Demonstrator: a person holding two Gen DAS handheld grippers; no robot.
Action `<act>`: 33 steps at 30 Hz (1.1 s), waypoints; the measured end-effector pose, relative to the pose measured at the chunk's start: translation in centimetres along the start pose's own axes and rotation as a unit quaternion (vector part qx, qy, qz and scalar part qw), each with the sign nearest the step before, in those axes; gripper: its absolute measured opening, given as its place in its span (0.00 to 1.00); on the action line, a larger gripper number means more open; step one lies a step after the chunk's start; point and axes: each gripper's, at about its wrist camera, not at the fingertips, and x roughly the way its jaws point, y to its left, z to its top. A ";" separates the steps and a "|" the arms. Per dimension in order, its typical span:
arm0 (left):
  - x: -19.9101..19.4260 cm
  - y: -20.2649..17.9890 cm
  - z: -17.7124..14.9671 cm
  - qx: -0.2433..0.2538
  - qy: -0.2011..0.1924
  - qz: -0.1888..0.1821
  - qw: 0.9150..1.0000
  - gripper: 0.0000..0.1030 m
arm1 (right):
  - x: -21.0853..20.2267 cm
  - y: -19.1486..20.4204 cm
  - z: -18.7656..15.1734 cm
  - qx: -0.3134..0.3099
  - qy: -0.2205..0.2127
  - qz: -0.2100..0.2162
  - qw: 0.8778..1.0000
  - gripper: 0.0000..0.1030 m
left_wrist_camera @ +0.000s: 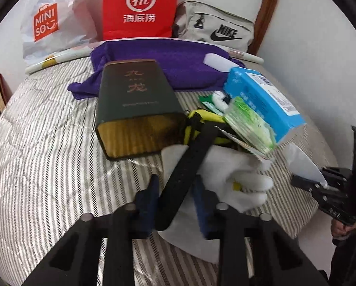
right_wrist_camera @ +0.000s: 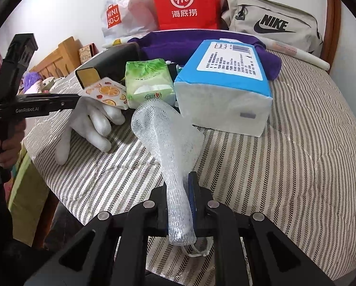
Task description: Organize soft objects
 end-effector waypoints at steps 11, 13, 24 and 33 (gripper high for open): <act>-2.8 1.8 -1.5 -0.029 -0.025 0.012 0.999 0.08 | 0.0 -0.2 0.1 0.007 -0.002 -0.002 1.000 0.12; -2.4 2.1 -1.3 -0.036 -0.023 0.000 0.999 0.08 | 0.0 -0.1 0.0 0.004 -0.002 -0.004 1.000 0.12; 0.9 1.1 0.6 -0.025 -0.013 -0.024 0.999 0.08 | 0.1 -0.2 0.1 0.014 -0.002 -0.002 1.000 0.12; -1.5 1.7 -0.4 -0.049 -0.043 -0.020 0.998 0.05 | -0.6 -0.4 -0.1 0.013 -0.009 -0.010 1.000 0.06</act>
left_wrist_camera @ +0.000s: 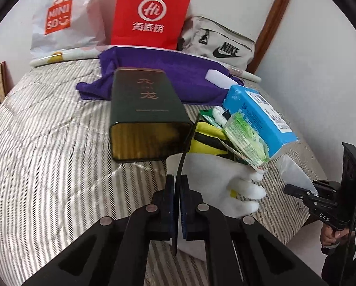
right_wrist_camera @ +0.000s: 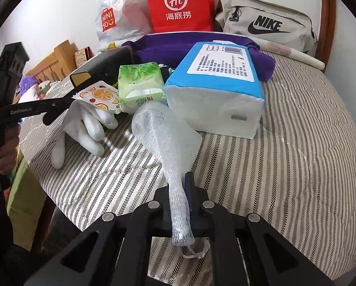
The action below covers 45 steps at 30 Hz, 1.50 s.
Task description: Organize soft objects
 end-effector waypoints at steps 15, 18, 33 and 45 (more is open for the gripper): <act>-5.3 0.9 -0.4 -0.023 -0.041 0.021 0.999 0.04 | -3.2 0.9 0.5 -0.001 -0.020 -0.004 1.000 0.06; -6.1 1.2 0.0 -0.028 -0.047 0.027 0.998 0.04 | -4.3 0.9 1.2 -0.002 -0.032 -0.001 0.999 0.06; -5.9 1.7 6.7 -0.030 -0.064 0.040 0.997 0.04 | -5.4 -1.4 10.2 0.014 -0.070 0.006 0.997 0.06; -3.3 2.8 10.9 -0.040 -0.056 0.045 0.997 0.04 | -2.1 -3.9 16.2 0.021 -0.057 -0.001 0.998 0.06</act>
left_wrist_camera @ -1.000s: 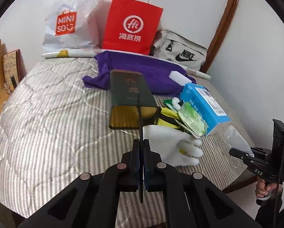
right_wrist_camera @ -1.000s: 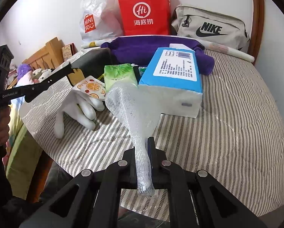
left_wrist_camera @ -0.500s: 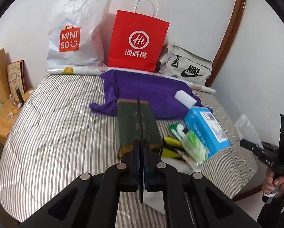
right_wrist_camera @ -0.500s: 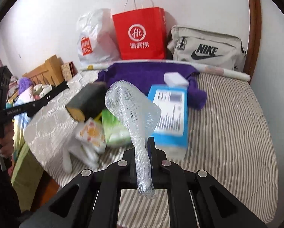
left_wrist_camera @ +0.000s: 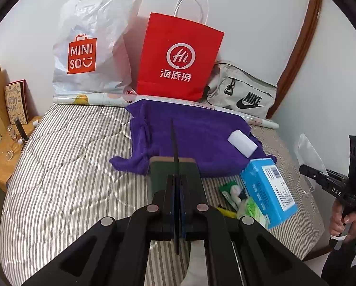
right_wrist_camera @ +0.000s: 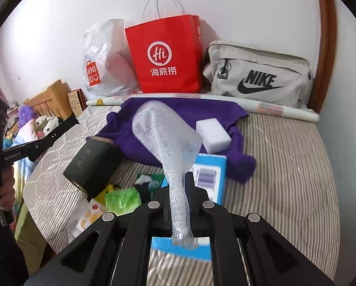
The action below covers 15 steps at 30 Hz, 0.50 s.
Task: Organize soft objects
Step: 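Carry the mesh bag and black strip over the purple towel with both grippers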
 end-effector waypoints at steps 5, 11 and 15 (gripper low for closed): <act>2.0 0.2 1.5 -0.009 0.011 -0.001 1.000 0.04 | 2.6 -0.2 2.4 -0.005 0.010 0.008 1.000 0.06; 5.3 0.8 3.6 -0.015 0.029 0.003 0.999 0.04 | 6.3 -1.3 5.0 -0.002 0.034 0.001 0.999 0.06; 7.8 1.2 5.3 -0.019 0.042 0.009 0.999 0.04 | 9.3 -2.0 6.6 -0.001 0.060 -0.002 0.998 0.06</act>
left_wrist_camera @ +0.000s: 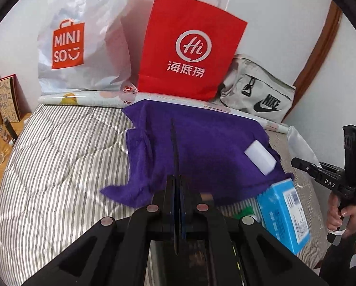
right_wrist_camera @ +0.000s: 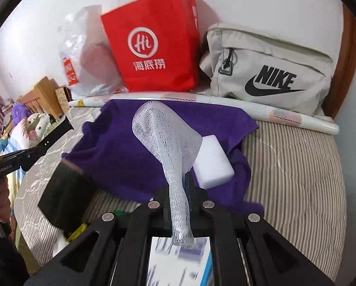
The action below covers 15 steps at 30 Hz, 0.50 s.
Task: Organize soft objects
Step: 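Carry the mesh bag and black strip over the purple towel with both grippers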
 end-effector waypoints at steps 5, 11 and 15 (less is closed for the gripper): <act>2.4 -0.1 1.8 0.005 0.013 0.003 1.000 0.04 | 3.4 -0.9 1.7 0.000 0.033 -0.013 0.999 0.06; 5.2 0.1 3.4 0.002 0.030 0.003 1.000 0.04 | 6.4 -2.0 2.8 0.004 0.062 -0.023 0.998 0.09; 7.1 0.2 4.0 0.000 0.045 0.001 0.999 0.04 | 7.8 -2.2 2.9 -0.001 0.077 -0.024 0.997 0.14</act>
